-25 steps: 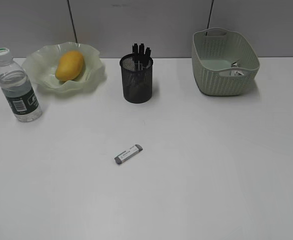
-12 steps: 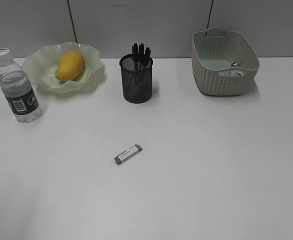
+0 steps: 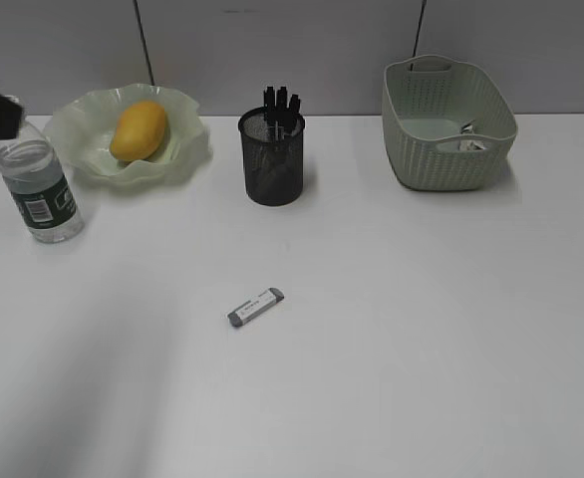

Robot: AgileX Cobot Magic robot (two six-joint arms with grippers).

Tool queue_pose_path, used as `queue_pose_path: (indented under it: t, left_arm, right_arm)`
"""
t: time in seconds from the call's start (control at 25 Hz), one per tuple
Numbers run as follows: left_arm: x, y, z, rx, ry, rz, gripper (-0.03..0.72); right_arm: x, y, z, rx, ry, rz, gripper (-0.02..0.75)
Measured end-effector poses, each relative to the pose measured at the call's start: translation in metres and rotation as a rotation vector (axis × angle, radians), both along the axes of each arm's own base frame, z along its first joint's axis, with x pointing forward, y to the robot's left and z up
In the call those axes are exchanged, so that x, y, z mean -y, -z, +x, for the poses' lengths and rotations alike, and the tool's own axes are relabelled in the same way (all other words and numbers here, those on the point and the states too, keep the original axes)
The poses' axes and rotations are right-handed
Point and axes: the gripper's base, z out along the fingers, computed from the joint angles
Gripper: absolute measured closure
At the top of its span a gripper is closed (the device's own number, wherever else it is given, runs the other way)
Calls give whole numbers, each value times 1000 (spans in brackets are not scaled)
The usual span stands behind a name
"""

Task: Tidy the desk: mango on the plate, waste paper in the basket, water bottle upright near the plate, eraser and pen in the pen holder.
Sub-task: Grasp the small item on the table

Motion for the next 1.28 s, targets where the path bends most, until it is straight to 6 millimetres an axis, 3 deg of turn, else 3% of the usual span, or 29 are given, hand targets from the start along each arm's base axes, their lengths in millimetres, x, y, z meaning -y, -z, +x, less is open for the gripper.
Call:
queue_pose_path:
  t: [0.2,0.44,0.76,1.04,1.28]
  left_arm:
    - [50,8,35,-91,170,70,235]
    - [101,46,63,-269,299,162,223]
    - [145,93,86,-392,377,239,170]
    - [171,134,101,-488,395,380,168]
    - [194,154,113,-507,383,470,168]
  right_arm:
    - [1,4,-3,-54,-16,-38,232]
    - [5,8,-5,-92,-29,-134,237]
    - [8,15,-5,-127,-24,-181,238]
    - [8,15,-5,-127,-24,-184,239]
    - [8,15,-5,-126,-24,-184,239]
